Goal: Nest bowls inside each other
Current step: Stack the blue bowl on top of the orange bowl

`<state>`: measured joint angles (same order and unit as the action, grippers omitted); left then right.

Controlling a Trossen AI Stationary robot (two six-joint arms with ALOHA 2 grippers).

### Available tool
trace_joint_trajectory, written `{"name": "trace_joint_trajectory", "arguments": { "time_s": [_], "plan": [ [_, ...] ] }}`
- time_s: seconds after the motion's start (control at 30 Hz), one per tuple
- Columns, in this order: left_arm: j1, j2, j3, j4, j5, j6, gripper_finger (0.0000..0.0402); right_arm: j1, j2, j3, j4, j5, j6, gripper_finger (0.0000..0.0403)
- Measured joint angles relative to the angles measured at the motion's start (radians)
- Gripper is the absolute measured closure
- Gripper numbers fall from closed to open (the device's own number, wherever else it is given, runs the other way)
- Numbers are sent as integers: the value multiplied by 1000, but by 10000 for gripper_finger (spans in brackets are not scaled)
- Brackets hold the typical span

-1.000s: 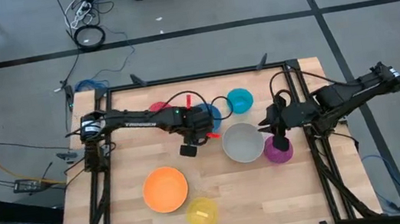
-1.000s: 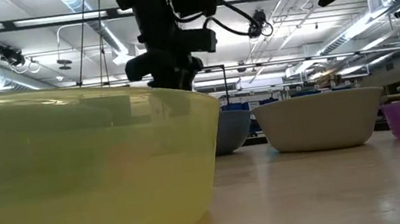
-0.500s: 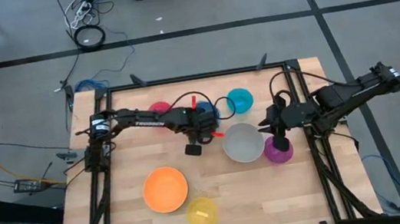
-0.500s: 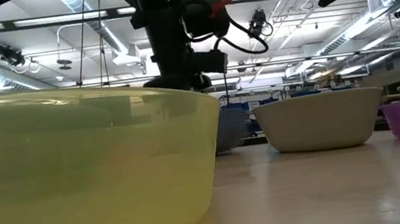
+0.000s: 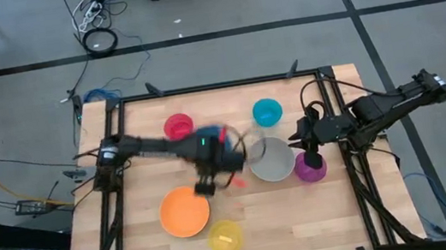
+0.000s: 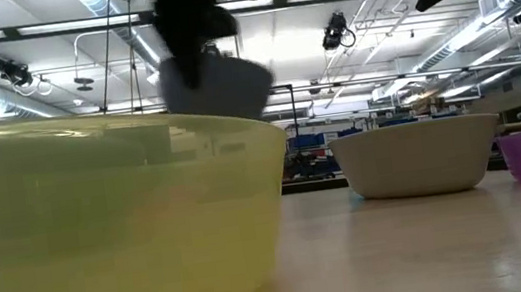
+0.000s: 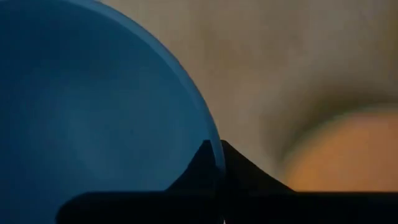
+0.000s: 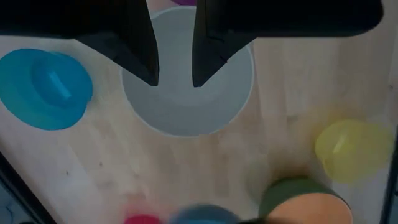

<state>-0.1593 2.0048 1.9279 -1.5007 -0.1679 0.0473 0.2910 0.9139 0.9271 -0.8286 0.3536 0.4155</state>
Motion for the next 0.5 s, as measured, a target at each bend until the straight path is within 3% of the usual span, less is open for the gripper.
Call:
{"name": "trace_joint_trajectory", "arguments": {
  "time_s": [0.07,0.27,0.5],
  "plan": [
    [-71,2,0,-73,9,-75,399,8,0,-11,-4,5,4,319],
    [-257,-44,4,-62,88,-305,399,30,0,-56,12,14,44,319],
    [-415,-151,5,-60,28,-688,399,36,0,-93,89,16,39,319]
  ]
}}
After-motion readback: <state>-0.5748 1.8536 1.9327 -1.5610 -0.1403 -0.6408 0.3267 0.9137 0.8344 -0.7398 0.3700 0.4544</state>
